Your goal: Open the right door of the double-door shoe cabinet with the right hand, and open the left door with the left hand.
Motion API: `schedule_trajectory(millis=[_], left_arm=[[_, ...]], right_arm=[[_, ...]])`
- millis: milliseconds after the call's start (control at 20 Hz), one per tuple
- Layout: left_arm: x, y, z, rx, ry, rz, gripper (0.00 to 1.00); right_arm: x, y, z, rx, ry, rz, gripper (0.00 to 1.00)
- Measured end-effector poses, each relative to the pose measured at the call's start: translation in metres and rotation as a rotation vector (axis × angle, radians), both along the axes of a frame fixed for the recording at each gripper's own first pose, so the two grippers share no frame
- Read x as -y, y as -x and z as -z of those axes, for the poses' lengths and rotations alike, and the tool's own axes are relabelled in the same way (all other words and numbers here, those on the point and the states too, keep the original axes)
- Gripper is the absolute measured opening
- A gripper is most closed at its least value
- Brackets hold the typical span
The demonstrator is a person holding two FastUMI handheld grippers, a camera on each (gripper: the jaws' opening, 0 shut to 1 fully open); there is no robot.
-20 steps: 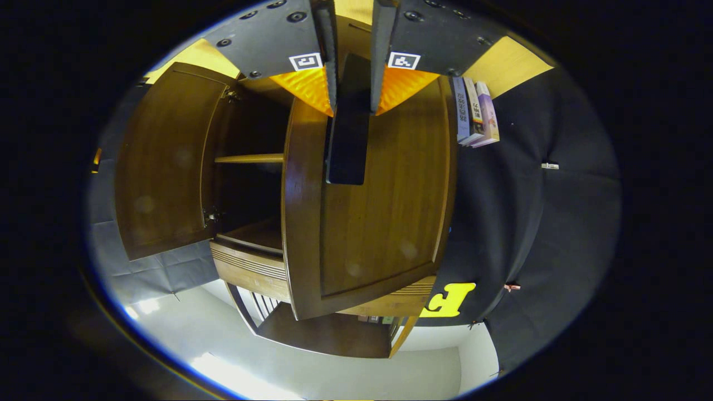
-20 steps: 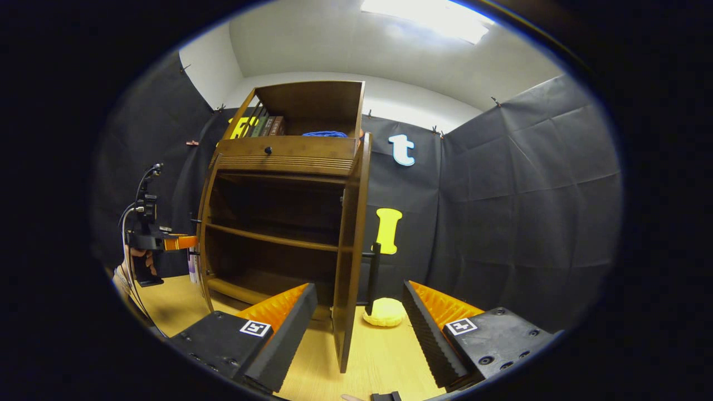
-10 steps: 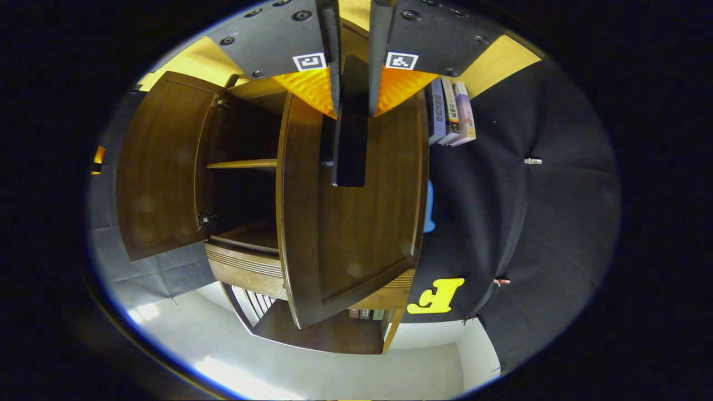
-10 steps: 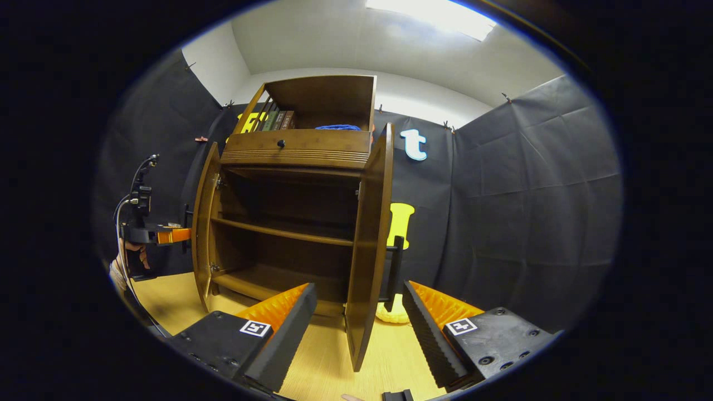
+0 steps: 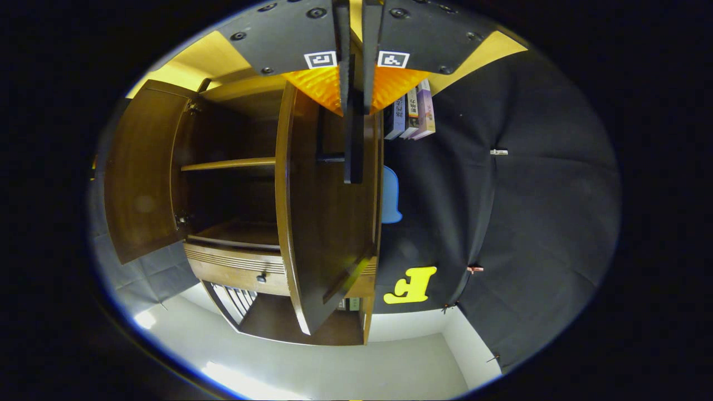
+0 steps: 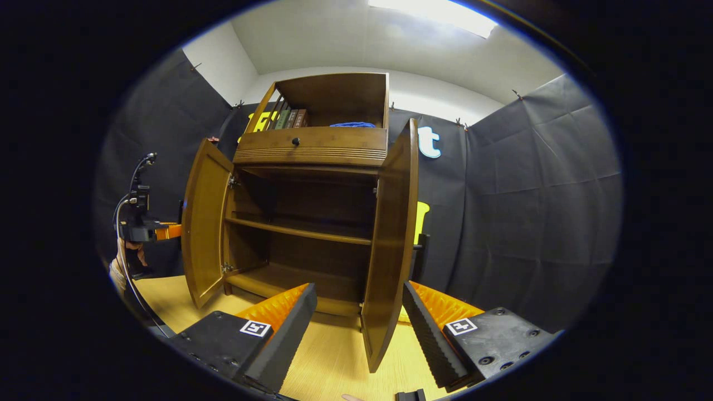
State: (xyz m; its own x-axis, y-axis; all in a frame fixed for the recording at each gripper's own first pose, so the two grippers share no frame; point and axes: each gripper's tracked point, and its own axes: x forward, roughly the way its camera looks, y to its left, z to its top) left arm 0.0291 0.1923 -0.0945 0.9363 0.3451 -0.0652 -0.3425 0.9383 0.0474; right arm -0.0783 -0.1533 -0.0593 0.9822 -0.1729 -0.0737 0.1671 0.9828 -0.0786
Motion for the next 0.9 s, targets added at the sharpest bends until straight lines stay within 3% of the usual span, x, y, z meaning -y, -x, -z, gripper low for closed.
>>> schedule_trajectory(millis=[250, 500, 650, 900], left_arm=[[-0.029, 0.013, -0.004, 0.000, -0.011, -0.081, 0.05], [-0.044, 0.032, -0.003, -0.003, 0.002, -0.109, 0.05], [-0.057, 0.052, -0.007, -0.016, -0.013, -0.167, 0.05], [-0.039, 0.081, -0.034, 0.023, 0.009, -0.139, 0.03]], right_arm=[[-0.015, -0.006, 0.004, -0.015, -0.009, -0.037, 0.99], [-0.028, -0.007, 0.007, -0.025, 0.021, -0.066, 0.98], [-0.035, -0.011, 0.008, -0.035, 0.009, -0.090, 0.98], [-0.053, -0.021, 0.010, -0.036, -0.026, -0.130, 0.98]])
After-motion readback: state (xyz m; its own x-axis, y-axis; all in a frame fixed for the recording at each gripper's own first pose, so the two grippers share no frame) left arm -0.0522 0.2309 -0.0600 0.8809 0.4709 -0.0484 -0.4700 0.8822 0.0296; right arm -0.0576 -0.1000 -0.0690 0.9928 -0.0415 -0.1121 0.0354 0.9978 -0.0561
